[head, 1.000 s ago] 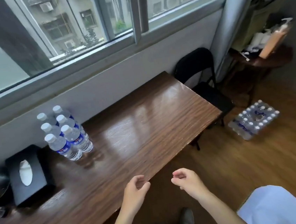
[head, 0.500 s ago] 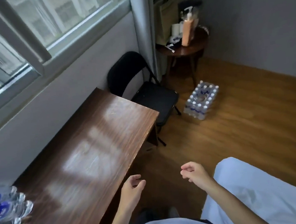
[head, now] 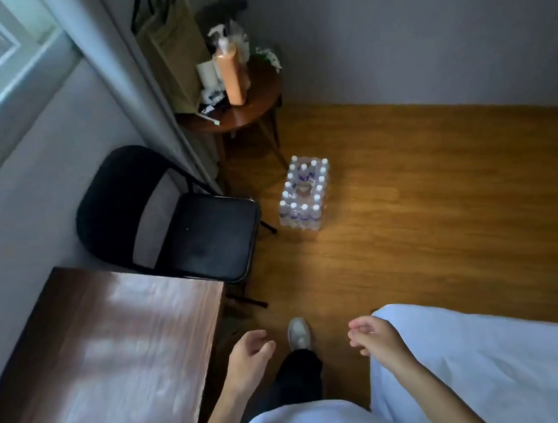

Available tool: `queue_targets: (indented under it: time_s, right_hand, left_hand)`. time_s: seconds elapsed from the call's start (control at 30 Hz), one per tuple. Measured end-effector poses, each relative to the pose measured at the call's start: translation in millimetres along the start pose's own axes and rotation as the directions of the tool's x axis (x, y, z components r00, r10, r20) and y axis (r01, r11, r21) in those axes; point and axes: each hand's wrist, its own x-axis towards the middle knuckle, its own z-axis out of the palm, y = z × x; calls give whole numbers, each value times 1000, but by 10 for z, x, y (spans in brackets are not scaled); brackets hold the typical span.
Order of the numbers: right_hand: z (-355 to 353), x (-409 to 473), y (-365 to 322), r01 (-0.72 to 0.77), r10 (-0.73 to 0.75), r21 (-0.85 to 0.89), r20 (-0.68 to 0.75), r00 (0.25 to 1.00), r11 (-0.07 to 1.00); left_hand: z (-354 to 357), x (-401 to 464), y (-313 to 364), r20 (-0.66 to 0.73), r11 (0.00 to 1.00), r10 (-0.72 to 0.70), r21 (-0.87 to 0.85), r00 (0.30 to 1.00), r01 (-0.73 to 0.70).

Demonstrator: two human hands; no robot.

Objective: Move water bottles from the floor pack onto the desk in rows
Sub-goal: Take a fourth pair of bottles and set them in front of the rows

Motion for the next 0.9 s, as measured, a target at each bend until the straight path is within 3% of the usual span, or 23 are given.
queue_targets:
  time_s: [0.3, 0.53, 0.9]
  right_hand:
    - [-296, 779, -781, -78, 85, 69, -106, 991, 995]
    - [-537, 1550, -1357, -97, 112, 135, -108, 988, 986]
    - [-1315, 3012, -2285, -113, 125, 145, -74, 989, 983]
  left_hand:
    - [-143, 1342, 951, 121, 998, -10, 56, 993, 3]
    - [-141, 2157, 1640, 158, 996, -31, 92, 987, 17]
    - [238, 3450, 2835, 123, 982, -102, 169, 987, 81]
